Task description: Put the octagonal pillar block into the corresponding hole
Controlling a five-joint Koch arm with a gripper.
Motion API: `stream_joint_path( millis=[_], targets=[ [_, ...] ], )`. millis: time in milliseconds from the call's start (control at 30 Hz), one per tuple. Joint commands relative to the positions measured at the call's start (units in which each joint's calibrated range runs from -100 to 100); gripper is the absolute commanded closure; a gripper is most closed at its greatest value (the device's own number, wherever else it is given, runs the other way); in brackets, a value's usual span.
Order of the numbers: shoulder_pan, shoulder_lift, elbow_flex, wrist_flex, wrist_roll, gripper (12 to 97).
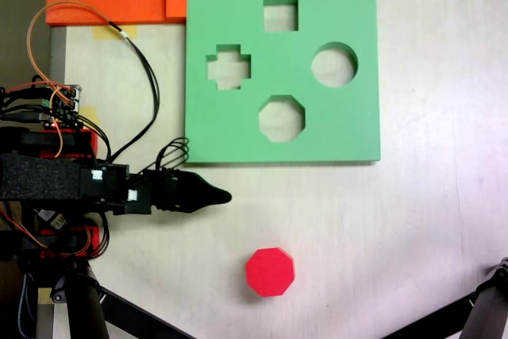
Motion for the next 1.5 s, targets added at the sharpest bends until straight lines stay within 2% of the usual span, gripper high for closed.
stream_joint_path(
  millis=[0, 133, 367, 567, 800, 1033, 1100, 1467],
  targets=[
    [0.5, -0.4, -1.2, -5.4, -0.3, 60.7],
    [-0.8, -0.4, -1.2, -5.4, 2.5, 60.4],
    [-9.1, -0.4, -1.2, -5.4, 21.3, 59.9],
    [-14.0, -0.4, -1.2, -6.6, 30.3, 63.4],
    [-13.3, -0.4, 0.8, -29.8, 34.1, 66.1],
    [-11.1, -0.4, 23.1, -57.8, 35.4, 67.3],
    [-10.7, -0.4, 29.2, -61.8, 36.0, 69.4],
    [-9.0, 1.8, 67.1, -80.6, 37.7, 69.9]
  ],
)
